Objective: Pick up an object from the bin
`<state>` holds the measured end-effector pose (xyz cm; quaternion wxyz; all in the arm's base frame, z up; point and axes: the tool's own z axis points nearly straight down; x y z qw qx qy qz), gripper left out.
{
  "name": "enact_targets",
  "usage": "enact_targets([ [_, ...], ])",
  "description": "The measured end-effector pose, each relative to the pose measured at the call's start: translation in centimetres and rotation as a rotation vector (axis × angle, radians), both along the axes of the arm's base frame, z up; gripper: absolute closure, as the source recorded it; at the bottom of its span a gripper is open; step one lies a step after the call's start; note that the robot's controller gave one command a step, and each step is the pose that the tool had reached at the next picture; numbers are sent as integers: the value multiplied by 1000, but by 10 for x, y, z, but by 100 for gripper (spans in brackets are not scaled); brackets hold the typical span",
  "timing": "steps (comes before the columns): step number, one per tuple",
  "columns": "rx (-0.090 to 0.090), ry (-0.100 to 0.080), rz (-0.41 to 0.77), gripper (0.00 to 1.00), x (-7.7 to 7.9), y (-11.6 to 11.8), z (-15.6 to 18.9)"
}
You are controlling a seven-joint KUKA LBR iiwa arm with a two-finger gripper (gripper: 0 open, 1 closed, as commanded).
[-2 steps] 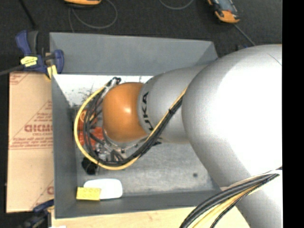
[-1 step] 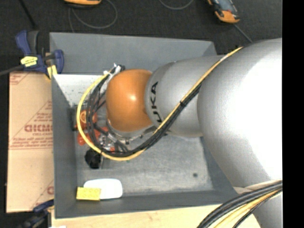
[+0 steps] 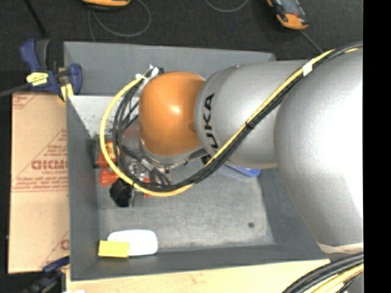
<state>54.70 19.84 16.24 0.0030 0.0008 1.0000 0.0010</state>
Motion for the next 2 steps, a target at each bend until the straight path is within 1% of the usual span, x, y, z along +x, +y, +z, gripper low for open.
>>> enact_targets([
  [1,-2,2,18,100,13,-13,5],
  [2,-4,8,19,100,16,-11,52],
])
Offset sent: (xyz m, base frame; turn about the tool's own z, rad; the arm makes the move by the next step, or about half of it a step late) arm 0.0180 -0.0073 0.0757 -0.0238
